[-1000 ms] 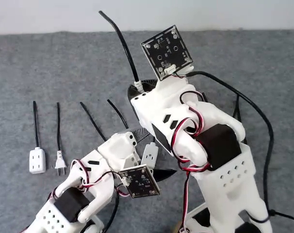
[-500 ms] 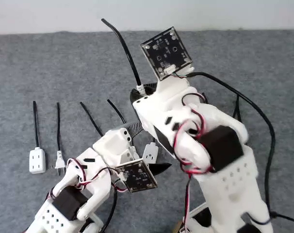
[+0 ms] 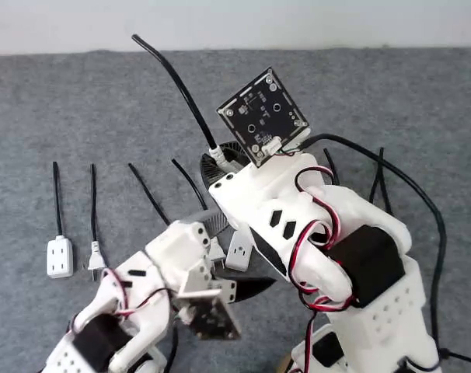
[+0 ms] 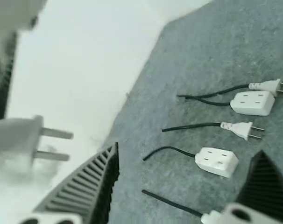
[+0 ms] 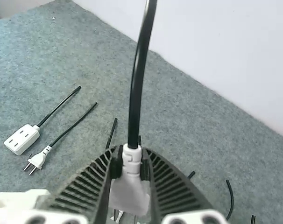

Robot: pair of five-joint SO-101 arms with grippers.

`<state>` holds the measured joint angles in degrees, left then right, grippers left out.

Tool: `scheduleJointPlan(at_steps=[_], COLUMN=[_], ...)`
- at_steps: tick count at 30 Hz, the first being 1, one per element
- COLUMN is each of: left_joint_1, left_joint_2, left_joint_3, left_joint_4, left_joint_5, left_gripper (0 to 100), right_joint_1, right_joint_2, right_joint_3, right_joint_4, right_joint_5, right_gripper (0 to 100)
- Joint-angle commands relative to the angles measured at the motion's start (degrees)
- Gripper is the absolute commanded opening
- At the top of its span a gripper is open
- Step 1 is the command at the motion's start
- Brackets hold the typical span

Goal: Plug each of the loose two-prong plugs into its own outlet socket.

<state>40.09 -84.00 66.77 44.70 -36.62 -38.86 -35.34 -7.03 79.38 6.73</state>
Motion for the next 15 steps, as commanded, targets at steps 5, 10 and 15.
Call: scheduleJointPlan(at_steps=[5,10,15], left_joint_1=[0.35,0.53,0.62], left_joint_2=[-7.82,-12.4,-16.62], left_joint_3=[-0.4,1.27,4.18], left_joint_4=[1.41,1.41,1.32], left_joint_5=[-5.45,-8.35,-9.67], left_gripper=[41,41,41], right_joint_1=[-0.66,-5.05,-5.76], right_joint_2=[-1.8,-1.8,-1.8], right_joint_3=[-3.78,-3.78,-3.78], right_joint_4=[-2.15,-1.71,-1.45], right_joint_5=[1.05,4.04,5.63], right_gripper=[0.8,0.9,0.9])
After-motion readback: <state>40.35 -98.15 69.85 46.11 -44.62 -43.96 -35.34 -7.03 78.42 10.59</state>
